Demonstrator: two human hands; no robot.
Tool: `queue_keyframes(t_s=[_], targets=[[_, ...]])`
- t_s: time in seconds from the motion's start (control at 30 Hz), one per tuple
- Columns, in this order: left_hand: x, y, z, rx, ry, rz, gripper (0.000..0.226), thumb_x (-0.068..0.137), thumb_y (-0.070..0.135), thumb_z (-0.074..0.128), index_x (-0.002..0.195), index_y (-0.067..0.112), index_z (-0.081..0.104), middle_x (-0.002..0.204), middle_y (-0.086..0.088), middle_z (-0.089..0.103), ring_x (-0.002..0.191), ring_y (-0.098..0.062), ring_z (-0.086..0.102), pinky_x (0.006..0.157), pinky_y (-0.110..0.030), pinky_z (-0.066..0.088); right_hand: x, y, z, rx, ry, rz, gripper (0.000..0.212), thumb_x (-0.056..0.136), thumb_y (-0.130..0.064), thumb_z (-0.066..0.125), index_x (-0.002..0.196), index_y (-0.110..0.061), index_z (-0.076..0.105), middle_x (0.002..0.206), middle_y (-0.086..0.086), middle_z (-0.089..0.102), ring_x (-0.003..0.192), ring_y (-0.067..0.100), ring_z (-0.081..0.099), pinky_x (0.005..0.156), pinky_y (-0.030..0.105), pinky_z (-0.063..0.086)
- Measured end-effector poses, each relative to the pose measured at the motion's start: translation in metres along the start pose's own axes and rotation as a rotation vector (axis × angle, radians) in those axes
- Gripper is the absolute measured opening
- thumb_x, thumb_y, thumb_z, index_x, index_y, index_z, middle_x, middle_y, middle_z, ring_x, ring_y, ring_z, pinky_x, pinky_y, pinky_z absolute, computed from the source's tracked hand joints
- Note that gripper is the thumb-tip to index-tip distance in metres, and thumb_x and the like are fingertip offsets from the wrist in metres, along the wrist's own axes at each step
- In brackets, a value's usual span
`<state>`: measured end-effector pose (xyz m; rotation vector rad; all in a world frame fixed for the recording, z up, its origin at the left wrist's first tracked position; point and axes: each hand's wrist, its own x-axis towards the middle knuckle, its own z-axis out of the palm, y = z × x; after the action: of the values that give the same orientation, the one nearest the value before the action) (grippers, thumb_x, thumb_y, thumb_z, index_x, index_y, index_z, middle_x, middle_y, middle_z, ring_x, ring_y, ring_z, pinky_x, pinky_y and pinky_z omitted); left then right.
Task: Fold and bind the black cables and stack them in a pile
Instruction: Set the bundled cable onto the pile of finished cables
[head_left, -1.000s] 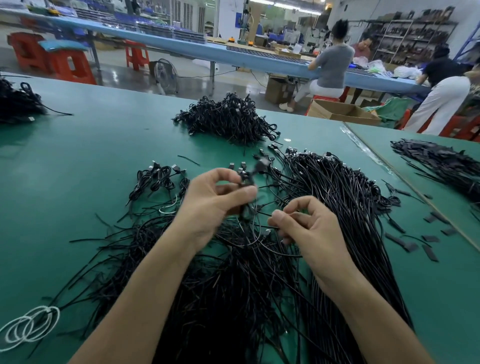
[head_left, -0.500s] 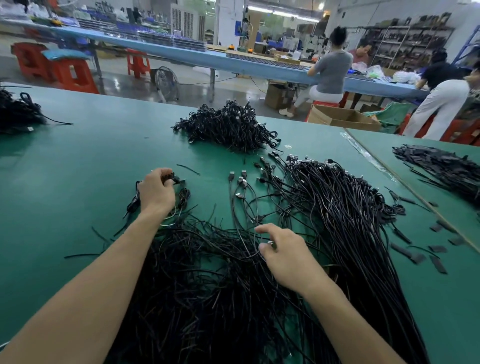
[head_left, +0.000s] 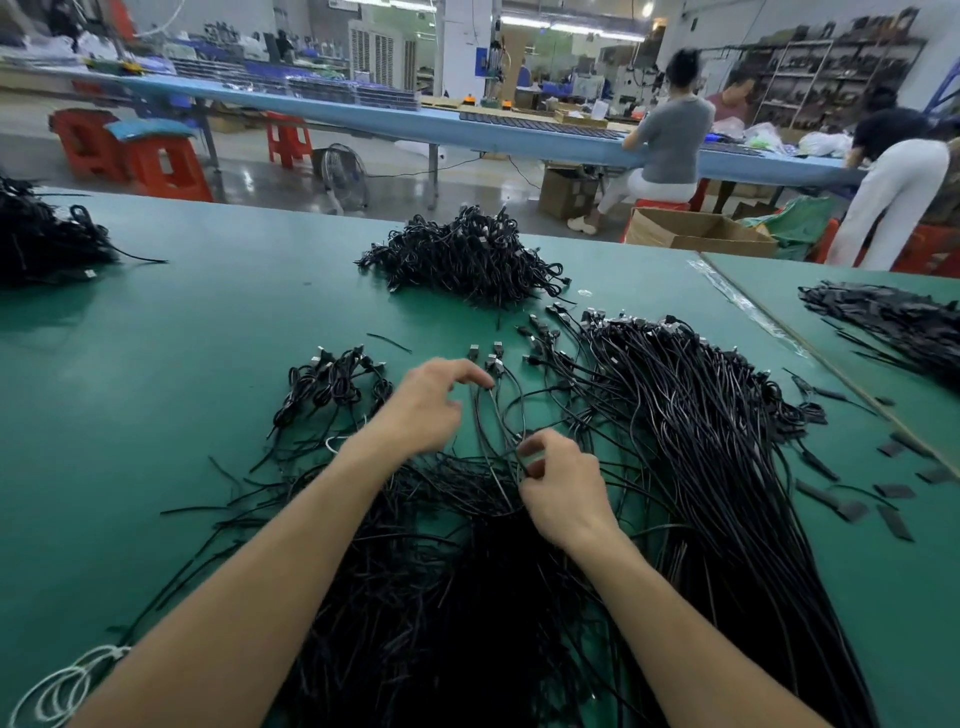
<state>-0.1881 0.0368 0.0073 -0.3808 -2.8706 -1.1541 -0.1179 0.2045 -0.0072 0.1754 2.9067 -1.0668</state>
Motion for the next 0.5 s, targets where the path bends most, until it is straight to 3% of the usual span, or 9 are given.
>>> queue_keyframes(t_s=[0.07, 0.1, 0.17, 0.27, 0.33, 0.37, 0.43, 0.5], targets=[[-0.010, 0.009, 0.011, 0.112, -0.015, 0.130, 0.070, 0.086, -0.013, 0.046, 0.135, 0.035, 0.054, 0.146, 0.003, 0.045, 0.136, -0.019, 0.038, 0.108, -0.027, 0.034, -0.005, -0.004, -0.005, 0.125, 0.121, -0.116, 0.040, 0.088, 0.003, 0.057, 0.120, -0.019, 0.061, 0.102, 0.000, 0.068, 0.095, 0.014, 0.065, 0.088, 0.031, 0.055], [-0.014, 0.012, 0.014, 0.157, -0.006, 0.191, 0.073, 0.085, -0.011, 0.048, 0.140, 0.037, 0.051, 0.151, 0.004, 0.042, 0.140, -0.019, 0.032, 0.115, -0.033, 0.028, -0.008, -0.009, -0.008, 0.181, 0.159, -0.200, 0.039, 0.088, 0.005, 0.059, 0.120, -0.016, 0.062, 0.100, -0.003, 0.068, 0.091, 0.005, 0.065, 0.085, 0.020, 0.053], [-0.019, 0.015, 0.016, 0.185, 0.027, 0.304, 0.063, 0.088, -0.002, 0.052, 0.140, 0.033, 0.053, 0.153, 0.002, 0.041, 0.142, -0.022, 0.031, 0.116, -0.040, 0.028, -0.017, -0.018, -0.015, 0.300, 0.181, -0.366, 0.034, 0.088, 0.006, 0.063, 0.114, -0.016, 0.066, 0.092, -0.013, 0.067, 0.084, -0.004, 0.063, 0.076, 0.008, 0.048], [-0.024, 0.016, 0.014, 0.103, 0.174, 0.354, 0.026, 0.101, 0.017, 0.049, 0.119, 0.017, 0.068, 0.141, -0.006, 0.055, 0.131, -0.023, 0.044, 0.113, -0.042, 0.033, -0.030, -0.028, -0.031, 0.483, 0.227, -0.494, 0.037, 0.091, 0.004, 0.063, 0.098, -0.032, 0.066, 0.089, -0.012, 0.068, 0.081, 0.007, 0.067, 0.072, 0.020, 0.056], [-0.030, 0.014, 0.010, 0.024, 0.336, 0.346, 0.028, 0.103, 0.028, 0.046, 0.093, 0.016, 0.069, 0.108, -0.001, 0.069, 0.101, -0.006, 0.058, 0.101, -0.043, 0.043, -0.034, -0.029, -0.045, 0.666, 0.268, -0.508, 0.036, 0.093, 0.005, 0.061, 0.096, -0.031, 0.066, 0.095, -0.009, 0.068, 0.073, 0.012, 0.068, 0.063, 0.024, 0.058], [-0.034, 0.014, 0.007, -0.019, 0.404, 0.348, 0.032, 0.102, 0.035, 0.043, 0.082, 0.020, 0.063, 0.086, 0.008, 0.067, 0.082, 0.004, 0.056, 0.092, -0.035, 0.047, -0.036, -0.029, -0.052, 0.739, 0.284, -0.510, 0.032, 0.093, 0.005, 0.062, 0.097, -0.027, 0.067, 0.092, -0.004, 0.069, 0.068, 0.012, 0.067, 0.060, 0.023, 0.057], [-0.045, 0.017, 0.004, -0.048, 0.482, 0.359, 0.037, 0.099, 0.048, 0.040, 0.070, 0.027, 0.049, 0.059, 0.017, 0.050, 0.058, -0.005, 0.052, 0.066, -0.014, 0.038, -0.036, -0.027, -0.064, 0.809, 0.270, -0.500, 0.021, 0.093, -0.001, 0.064, 0.099, -0.020, 0.069, 0.083, 0.002, 0.071, 0.063, 0.011, 0.064, 0.055, 0.020, 0.053], [-0.058, 0.021, 0.002, -0.143, 0.450, 0.331, 0.038, 0.094, 0.058, 0.046, 0.067, 0.031, 0.044, 0.050, 0.013, 0.044, 0.047, -0.011, 0.043, 0.049, -0.014, 0.032, -0.034, -0.024, -0.069, 0.838, 0.216, -0.452, 0.013, 0.092, -0.006, 0.066, 0.098, -0.016, 0.070, 0.081, 0.004, 0.072, 0.060, 0.010, 0.063, 0.049, 0.019, 0.048]])
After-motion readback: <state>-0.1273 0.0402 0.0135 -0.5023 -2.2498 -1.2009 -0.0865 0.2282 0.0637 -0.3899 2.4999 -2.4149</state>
